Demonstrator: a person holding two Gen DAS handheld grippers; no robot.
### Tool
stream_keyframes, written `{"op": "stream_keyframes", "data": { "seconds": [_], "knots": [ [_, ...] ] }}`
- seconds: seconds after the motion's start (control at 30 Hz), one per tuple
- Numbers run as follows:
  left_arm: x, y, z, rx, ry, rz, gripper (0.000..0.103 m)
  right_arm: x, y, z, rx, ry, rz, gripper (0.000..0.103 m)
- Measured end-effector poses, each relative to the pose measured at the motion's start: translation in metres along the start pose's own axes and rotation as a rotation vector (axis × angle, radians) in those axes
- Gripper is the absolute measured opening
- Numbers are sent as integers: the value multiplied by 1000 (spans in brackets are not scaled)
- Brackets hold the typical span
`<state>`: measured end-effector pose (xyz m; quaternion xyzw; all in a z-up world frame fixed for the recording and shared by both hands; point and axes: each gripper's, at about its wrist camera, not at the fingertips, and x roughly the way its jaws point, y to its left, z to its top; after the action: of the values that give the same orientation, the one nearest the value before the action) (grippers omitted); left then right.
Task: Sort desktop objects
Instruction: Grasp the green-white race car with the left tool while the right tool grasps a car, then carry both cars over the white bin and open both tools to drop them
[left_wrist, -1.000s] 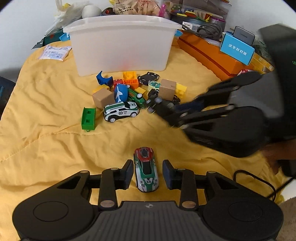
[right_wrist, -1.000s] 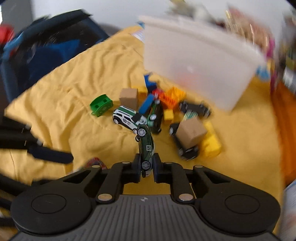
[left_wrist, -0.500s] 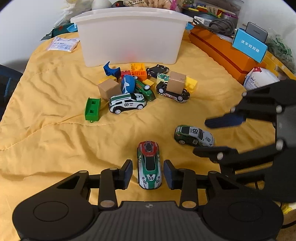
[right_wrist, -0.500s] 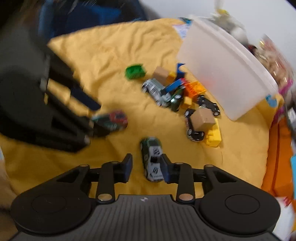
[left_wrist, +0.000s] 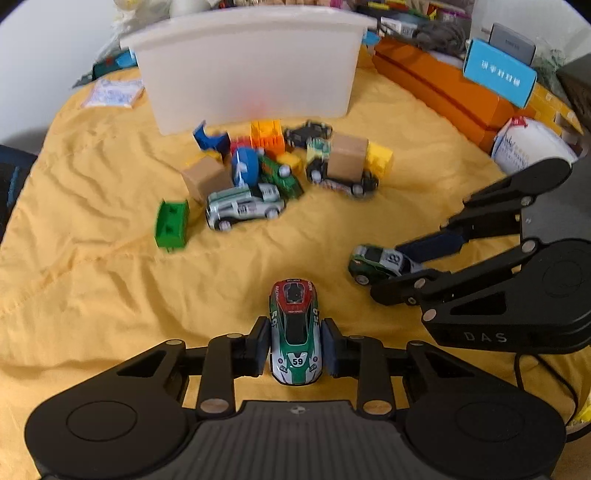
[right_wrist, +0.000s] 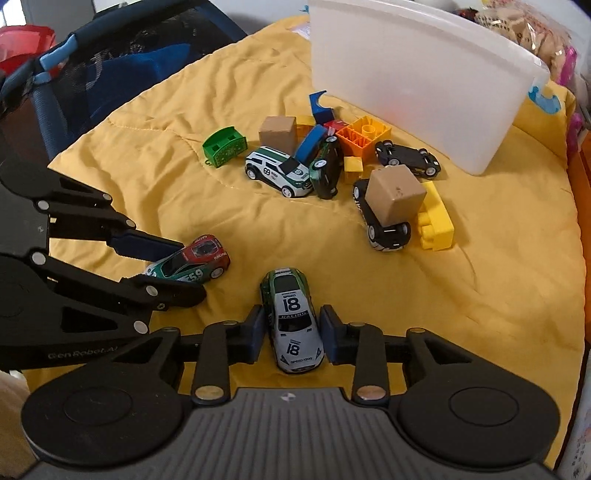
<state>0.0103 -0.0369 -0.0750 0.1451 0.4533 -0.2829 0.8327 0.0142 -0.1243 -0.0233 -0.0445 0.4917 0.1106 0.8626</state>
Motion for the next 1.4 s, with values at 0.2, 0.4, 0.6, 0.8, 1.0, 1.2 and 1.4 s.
{"op": "stream_keyframes", "data": {
  "seconds": [0.2,0.4,0.6,0.8,1.0,1.2,1.4],
  "knots": [
    [-24,7,29,-9,-93,6,33,-20,-8,10,23,-55,-29,34],
    [-47,21,78,-9,-236,75,33,-46,-16,41,7,-160,-108,34],
    [-58,44,153,-10,-344,110,33,-58,-43,92,-24,-270,-207,34],
    [-45,50,231,51,-424,161,33,-62,-78,146,30,-367,-304,34],
    [-3,57,269,32,-336,137,33,-47,-103,193,126,-392,-368,34],
    [-4,53,251,87,-329,105,42,-32,-108,193,138,-338,-371,42],
    [-45,51,195,156,-395,103,72,-60,-94,168,104,-385,-333,48]
  ]
}}
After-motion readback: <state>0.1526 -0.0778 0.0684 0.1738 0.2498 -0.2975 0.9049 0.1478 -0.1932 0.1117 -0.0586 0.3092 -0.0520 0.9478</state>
